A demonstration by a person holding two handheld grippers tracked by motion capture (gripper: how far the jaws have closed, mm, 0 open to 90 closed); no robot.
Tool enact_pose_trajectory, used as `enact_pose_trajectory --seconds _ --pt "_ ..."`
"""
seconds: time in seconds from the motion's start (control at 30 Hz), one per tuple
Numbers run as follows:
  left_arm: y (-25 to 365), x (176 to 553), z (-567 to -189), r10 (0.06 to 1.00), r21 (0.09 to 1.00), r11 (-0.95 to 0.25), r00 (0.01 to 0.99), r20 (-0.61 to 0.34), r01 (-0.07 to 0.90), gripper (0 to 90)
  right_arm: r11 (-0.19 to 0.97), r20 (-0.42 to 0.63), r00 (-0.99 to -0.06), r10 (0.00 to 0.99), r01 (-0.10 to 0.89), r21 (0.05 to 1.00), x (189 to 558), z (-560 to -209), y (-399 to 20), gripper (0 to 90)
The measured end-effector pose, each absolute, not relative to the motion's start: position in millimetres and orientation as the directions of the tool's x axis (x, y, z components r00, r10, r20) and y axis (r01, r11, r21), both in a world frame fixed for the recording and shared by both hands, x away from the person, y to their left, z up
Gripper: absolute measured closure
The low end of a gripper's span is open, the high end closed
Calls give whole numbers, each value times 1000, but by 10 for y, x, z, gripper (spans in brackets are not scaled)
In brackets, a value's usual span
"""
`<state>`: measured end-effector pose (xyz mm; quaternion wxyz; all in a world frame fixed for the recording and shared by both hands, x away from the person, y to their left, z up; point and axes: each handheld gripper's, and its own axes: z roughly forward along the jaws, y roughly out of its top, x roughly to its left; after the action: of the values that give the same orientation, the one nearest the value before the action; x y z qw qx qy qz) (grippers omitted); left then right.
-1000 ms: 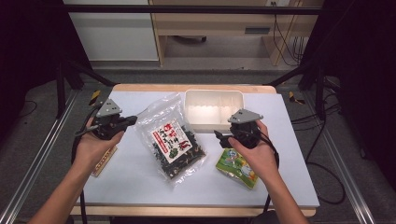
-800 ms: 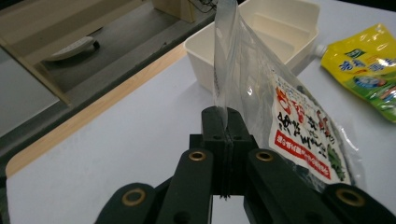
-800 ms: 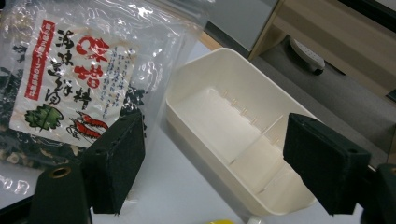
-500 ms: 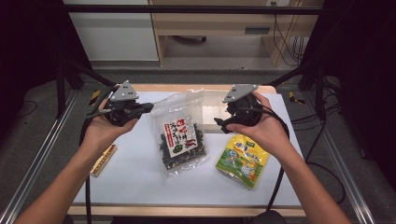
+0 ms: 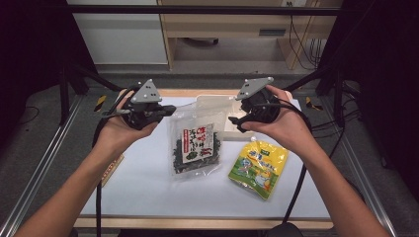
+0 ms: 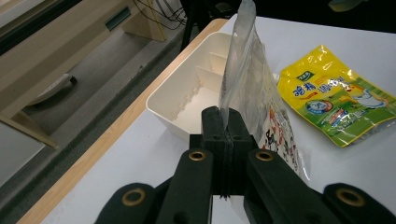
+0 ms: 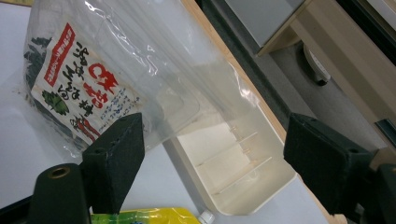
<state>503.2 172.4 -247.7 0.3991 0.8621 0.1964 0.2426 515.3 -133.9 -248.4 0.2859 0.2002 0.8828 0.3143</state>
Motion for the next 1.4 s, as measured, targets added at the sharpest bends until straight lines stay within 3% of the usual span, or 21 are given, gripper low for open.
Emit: enact_pose_trajectory --seconds 0.9,1.13,1.4 --pt "1541 4910 -2368 452 773 -631 843 291 71 894 789 -339 -865 369 98 607 5455 -2575 -1069 195" --pt "1538 4913 -2367 451 774 -629 843 292 69 894 805 -310 -893 326 90 587 5443 -2625 -992 268" --pt "1527 4935 -2377 462 775 -628 836 295 74 893 825 -277 -917 287 90 557 5402 -2674 -980 429"
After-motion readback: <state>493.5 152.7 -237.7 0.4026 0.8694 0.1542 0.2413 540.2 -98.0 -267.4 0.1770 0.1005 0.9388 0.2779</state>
